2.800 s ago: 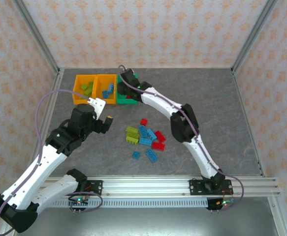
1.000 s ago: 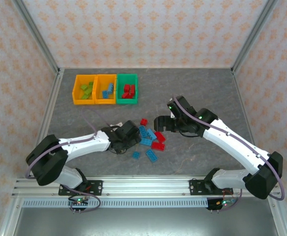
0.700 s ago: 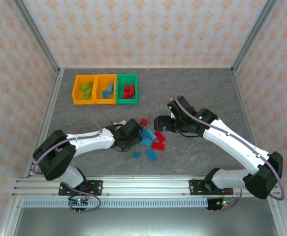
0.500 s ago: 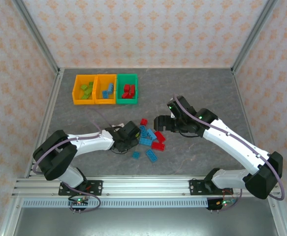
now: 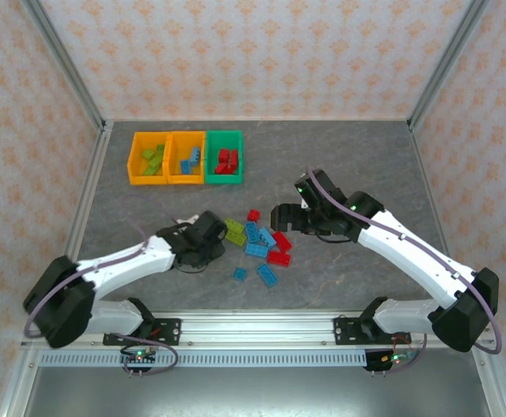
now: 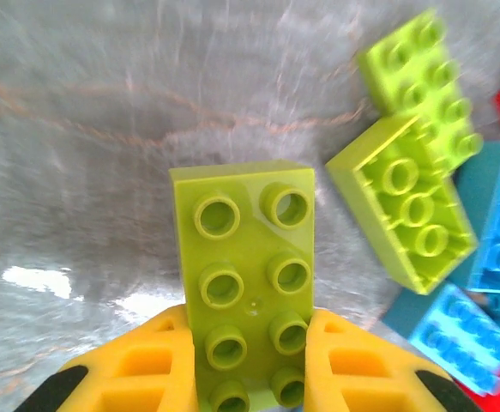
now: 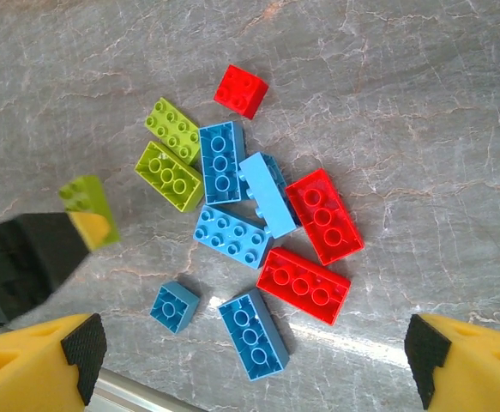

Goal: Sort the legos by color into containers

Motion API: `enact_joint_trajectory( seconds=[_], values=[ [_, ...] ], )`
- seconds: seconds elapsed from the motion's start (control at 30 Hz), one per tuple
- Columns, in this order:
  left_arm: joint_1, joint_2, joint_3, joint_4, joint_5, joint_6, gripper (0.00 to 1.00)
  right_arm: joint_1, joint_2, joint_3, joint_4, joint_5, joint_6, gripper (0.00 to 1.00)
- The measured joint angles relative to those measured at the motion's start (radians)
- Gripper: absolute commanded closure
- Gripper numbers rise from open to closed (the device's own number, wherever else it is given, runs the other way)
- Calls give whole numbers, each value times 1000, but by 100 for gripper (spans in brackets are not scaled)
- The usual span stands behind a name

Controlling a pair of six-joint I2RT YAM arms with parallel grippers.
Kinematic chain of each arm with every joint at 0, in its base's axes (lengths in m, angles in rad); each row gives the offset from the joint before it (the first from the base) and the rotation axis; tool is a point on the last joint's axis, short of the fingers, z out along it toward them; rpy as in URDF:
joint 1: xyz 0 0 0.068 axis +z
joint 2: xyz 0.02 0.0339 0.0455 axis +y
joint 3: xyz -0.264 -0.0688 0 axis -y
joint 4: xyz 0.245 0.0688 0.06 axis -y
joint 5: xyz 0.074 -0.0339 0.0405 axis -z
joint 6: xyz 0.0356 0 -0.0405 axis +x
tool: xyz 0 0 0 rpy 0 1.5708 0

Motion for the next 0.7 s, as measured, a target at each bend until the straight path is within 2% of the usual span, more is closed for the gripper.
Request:
enact_joint_trajectory(
  seconds=[0.13,0.27,0.33,0.47,0.7],
  values=[
    [122,-100,102,-73,-47,87,77,0,-12,0,11,-8,12,8],
    [300,-66,240,-85,-87,204,76,0,-16,0,22,-8,23,8],
    [380,7,322,-83,-92,260,76,0,-16,0,26,-10,27,8],
    [517,254,552,-84,-89,366,76,0,-19,0,26,-13,35,8],
    [665,619,899,-100,-56,476,74,0,-105,-19,25,-11,51,8]
  ],
)
